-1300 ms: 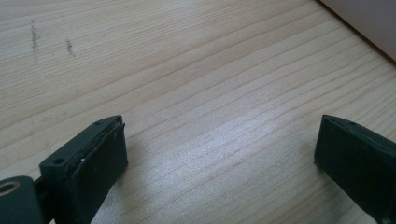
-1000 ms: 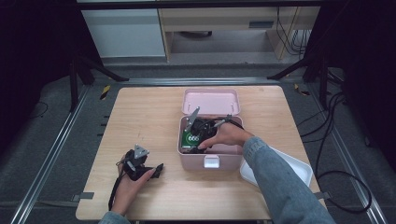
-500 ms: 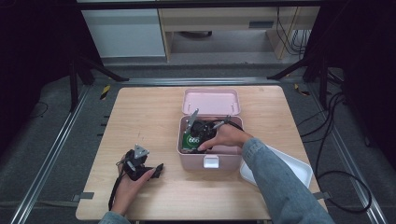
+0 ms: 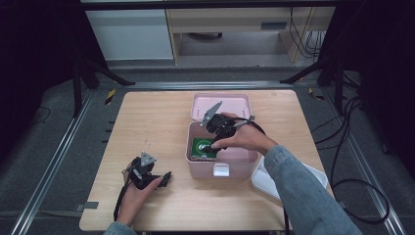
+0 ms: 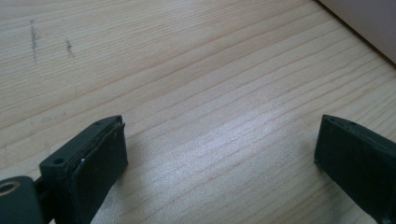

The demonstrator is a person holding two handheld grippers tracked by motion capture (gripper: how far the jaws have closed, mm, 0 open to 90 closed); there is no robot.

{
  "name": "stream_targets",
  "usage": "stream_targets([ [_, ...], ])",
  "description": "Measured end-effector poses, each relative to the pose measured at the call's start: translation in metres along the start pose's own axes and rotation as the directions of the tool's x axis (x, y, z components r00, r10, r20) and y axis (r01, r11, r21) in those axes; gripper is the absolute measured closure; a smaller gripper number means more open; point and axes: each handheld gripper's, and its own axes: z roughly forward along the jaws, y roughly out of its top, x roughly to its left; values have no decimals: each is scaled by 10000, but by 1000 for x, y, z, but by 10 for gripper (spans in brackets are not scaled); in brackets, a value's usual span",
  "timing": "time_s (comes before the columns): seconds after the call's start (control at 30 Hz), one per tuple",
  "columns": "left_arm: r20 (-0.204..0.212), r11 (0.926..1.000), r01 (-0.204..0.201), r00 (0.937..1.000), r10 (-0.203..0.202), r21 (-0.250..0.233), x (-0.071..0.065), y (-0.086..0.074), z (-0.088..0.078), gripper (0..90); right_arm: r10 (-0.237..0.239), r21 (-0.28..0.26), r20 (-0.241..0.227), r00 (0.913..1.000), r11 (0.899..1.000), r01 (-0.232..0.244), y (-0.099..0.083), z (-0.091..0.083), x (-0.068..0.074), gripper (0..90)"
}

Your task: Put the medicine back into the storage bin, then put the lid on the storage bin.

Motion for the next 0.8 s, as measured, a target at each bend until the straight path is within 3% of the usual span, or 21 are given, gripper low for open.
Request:
stream_targets([
  [0.13,1,10000,-12,10000,12,9,0,0,0,17,469,-361,356,9983,9983,-456,-3,-19,-2,88],
  [0.17,1,10000,-5,10000,5,2,0,0,0,17,657,-666,733,9951,9959,-608,-7,-32,-5,93],
  [0.33,2,10000,-7,10000,7,4,0,0,0,17,1203,-1043,1229,9851,9887,-1077,-19,-54,-11,108],
  [0.4,-3,10000,-2,10000,2,6,0,0,0,17,1464,-1169,1642,9755,9848,-1281,-29,-67,-15,133],
  [0.57,-9,10000,3,10000,-3,6,0,0,0,17,2091,-1650,2069,9558,9704,-1766,-48,-87,-20,215],
  [0.6,-9,10000,3,10000,-3,6,0,0,0,17,2091,-1650,2069,9558,9704,-1766,-48,-87,-20,215],
  [0.67,-10,10000,6,10000,-6,4,0,0,0,17,2472,-1885,2403,9387,9605,-2047,-62,-100,-21,249],
  [0.7,-12,10000,6,10000,-6,8,0,0,0,17,2472,-1885,2403,9387,9605,-2047,-62,-100,-21,249],
  [0.73,-14,10000,8,10000,-8,9,0,0,0,17,2718,-2033,2581,9271,9534,-2229,-73,-108,-22,280],
  [0.8,-16,10000,10,10000,-10,8,0,0,0,17,2950,-2130,2713,9162,9467,-2417,-82,-114,-22,290],
])
